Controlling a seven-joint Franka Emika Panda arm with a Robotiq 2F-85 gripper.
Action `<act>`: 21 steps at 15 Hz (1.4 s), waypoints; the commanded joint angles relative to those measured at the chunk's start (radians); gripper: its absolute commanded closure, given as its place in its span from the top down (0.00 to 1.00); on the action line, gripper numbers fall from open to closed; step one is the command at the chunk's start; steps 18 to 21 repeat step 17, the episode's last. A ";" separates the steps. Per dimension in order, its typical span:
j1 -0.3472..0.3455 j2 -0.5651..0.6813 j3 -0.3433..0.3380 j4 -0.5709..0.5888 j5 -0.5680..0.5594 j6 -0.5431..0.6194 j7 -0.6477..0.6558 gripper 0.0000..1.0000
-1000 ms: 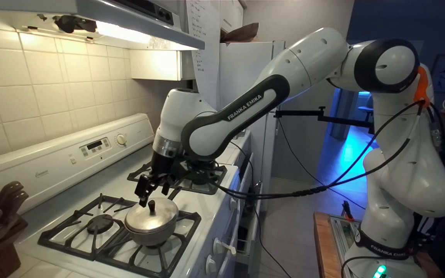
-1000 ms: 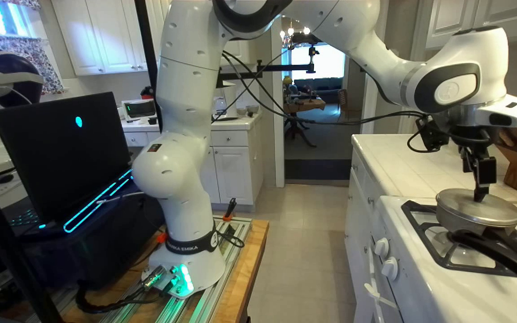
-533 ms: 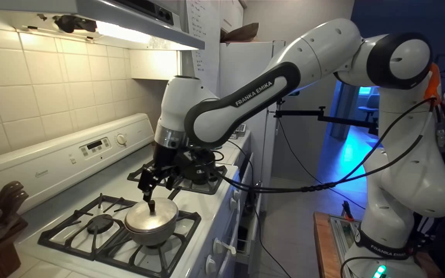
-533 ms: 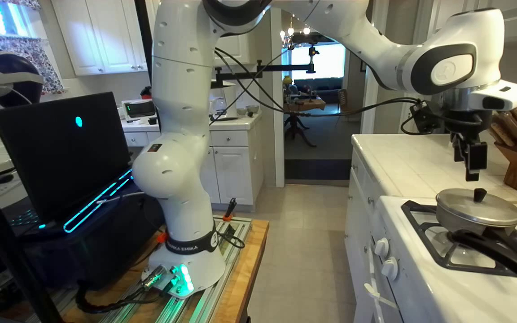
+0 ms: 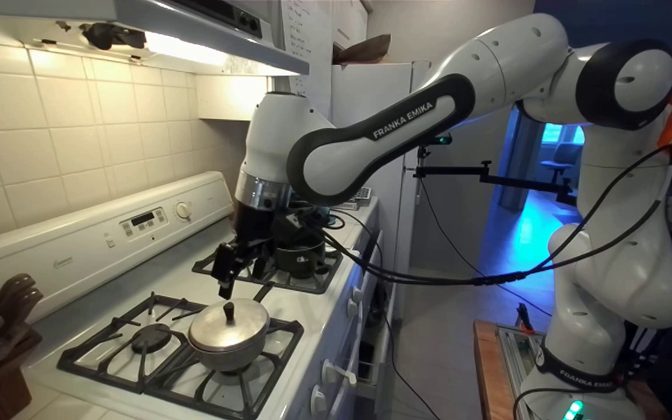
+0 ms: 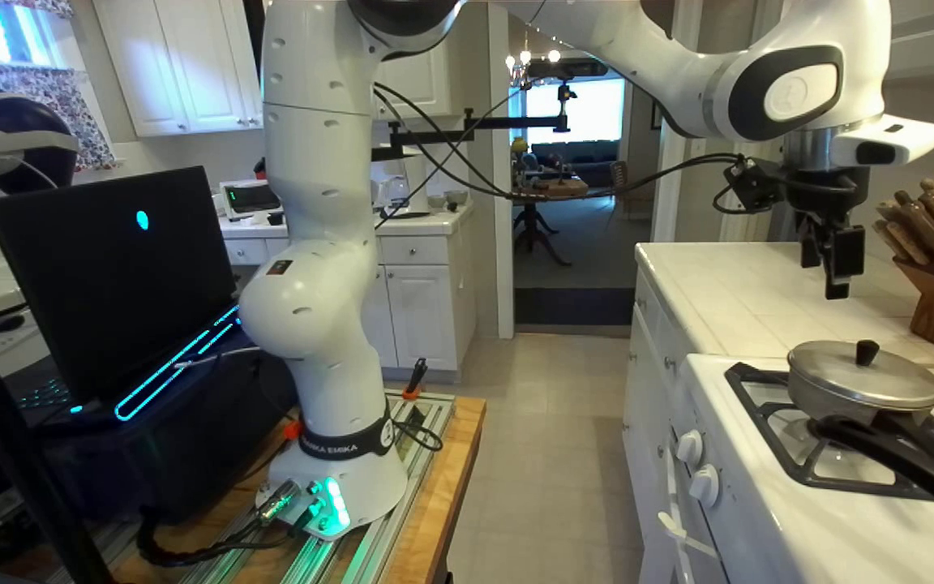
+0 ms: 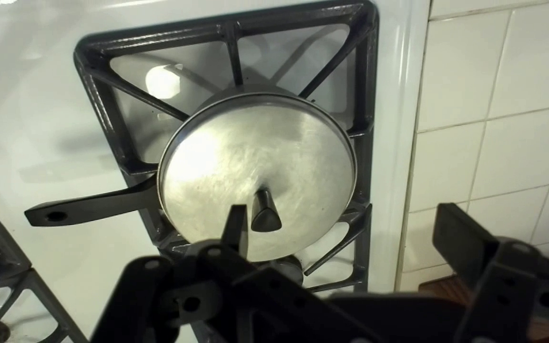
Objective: Put the lid on the pot
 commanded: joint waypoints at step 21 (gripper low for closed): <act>-0.012 -0.085 0.015 -0.058 -0.015 -0.095 -0.018 1.00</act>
